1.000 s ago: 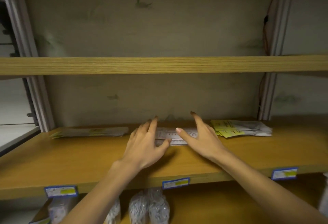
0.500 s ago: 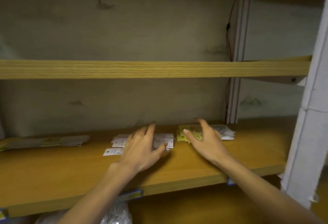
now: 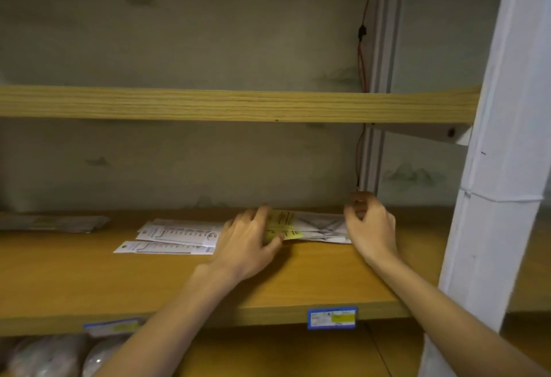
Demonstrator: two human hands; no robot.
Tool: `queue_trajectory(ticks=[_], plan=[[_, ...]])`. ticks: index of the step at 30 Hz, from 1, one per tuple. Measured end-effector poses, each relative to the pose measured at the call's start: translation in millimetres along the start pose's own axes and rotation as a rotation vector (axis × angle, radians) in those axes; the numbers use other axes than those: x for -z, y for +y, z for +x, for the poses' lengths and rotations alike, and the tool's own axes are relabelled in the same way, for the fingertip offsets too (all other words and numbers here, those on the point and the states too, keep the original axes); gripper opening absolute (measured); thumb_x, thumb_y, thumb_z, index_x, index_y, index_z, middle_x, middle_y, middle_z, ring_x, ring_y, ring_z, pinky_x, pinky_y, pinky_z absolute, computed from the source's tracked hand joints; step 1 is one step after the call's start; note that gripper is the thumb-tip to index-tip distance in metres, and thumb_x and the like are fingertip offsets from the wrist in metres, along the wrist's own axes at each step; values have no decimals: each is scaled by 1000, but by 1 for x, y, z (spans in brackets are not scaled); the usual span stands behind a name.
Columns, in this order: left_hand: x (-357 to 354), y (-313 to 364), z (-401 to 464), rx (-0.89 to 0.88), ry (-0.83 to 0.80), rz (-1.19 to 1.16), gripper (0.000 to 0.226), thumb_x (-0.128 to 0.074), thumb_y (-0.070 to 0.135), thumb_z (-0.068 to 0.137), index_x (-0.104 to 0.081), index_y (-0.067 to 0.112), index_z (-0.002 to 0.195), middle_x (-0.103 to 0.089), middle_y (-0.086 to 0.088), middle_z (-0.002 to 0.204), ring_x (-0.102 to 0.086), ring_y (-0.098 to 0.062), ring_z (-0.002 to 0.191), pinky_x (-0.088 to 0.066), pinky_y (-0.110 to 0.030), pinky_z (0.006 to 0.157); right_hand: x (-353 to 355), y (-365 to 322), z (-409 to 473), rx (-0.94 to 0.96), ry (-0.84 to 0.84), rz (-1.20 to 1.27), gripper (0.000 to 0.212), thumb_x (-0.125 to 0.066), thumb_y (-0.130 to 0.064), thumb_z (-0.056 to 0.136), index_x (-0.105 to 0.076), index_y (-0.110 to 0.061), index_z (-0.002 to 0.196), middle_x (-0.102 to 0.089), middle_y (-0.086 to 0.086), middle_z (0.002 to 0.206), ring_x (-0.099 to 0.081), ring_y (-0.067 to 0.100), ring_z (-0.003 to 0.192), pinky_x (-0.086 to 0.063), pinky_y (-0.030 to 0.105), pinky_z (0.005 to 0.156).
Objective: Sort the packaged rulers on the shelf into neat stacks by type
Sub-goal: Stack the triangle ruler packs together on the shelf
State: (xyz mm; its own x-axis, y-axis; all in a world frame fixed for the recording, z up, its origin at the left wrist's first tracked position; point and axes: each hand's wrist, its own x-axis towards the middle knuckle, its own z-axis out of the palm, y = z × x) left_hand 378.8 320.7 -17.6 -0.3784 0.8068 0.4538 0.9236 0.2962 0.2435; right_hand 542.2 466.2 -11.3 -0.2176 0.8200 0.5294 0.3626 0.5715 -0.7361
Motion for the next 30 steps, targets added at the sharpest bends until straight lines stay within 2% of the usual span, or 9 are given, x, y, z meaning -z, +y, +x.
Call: queue_trajectory(ticks=[5, 9, 12, 15, 18, 23, 27, 30], plan=[[-9, 16, 17, -21, -28, 17, 60, -47, 48, 94, -24, 28, 146, -40, -5, 145, -38, -26, 131, -28, -37, 107, -3, 11, 11, -98, 32, 56, 20, -56, -16, 94, -62, -9, 112, -66, 14, 109, -57, 32, 109, -34, 22, 78], [-24, 15, 29, -87, -108, 6, 59, -44, 54, 94, -25, 35, 146, -33, 2, 151, -31, -21, 137, -21, -36, 112, -8, 18, 12, -157, 49, 49, 23, -55, -16, 94, -60, -8, 116, -64, 16, 112, -56, 34, 112, -35, 24, 79], [-35, 12, 33, -128, -161, -7, 52, -38, 57, 95, -29, 38, 142, -42, 3, 146, -35, -19, 136, -16, -38, 115, -9, 22, 13, -171, 56, 45, 21, -55, -16, 95, -61, -9, 114, -65, 16, 111, -57, 33, 110, -36, 24, 78], [-40, 11, 34, -228, -69, 48, 41, -37, 54, 96, -43, 34, 132, -56, 4, 132, -47, -17, 126, -20, -37, 114, -10, 24, 13, -137, 56, 4, 19, -55, -20, 95, -61, -10, 110, -65, 15, 106, -59, 32, 105, -37, 25, 76], [-41, 12, 32, -314, 47, 88, 35, -39, 50, 96, -54, 31, 122, -60, 5, 125, -53, -17, 118, -28, -35, 108, -12, 27, 13, -131, 50, -19, 19, -56, -21, 94, -61, -10, 109, -65, 15, 105, -59, 32, 104, -37, 25, 74], [-41, 10, 28, -367, 143, 130, 39, -30, 45, 93, -61, 27, 108, -68, 3, 108, -63, -19, 100, -40, -36, 97, -7, 23, 10, -153, 58, 23, 18, -55, -17, 95, -63, -10, 109, -65, 11, 104, -58, 28, 100, -35, 23, 73], [-37, 13, 25, -362, 172, 162, 23, -50, 19, 93, -62, 19, 112, -69, -5, 108, -63, -26, 99, -43, -39, 93, -3, 22, 9, -148, 65, 49, 16, -55, -13, 95, -62, -7, 107, -65, 11, 103, -57, 22, 91, -36, 23, 71], [-35, 16, 23, -340, 223, 215, 28, -73, 9, 73, -68, 18, 100, -71, -4, 91, -67, -24, 84, -51, -40, 79, -3, 23, 8, -151, 63, 60, 16, -54, -13, 95, -62, -7, 108, -65, 10, 104, -50, 16, 86, -37, 23, 72]])
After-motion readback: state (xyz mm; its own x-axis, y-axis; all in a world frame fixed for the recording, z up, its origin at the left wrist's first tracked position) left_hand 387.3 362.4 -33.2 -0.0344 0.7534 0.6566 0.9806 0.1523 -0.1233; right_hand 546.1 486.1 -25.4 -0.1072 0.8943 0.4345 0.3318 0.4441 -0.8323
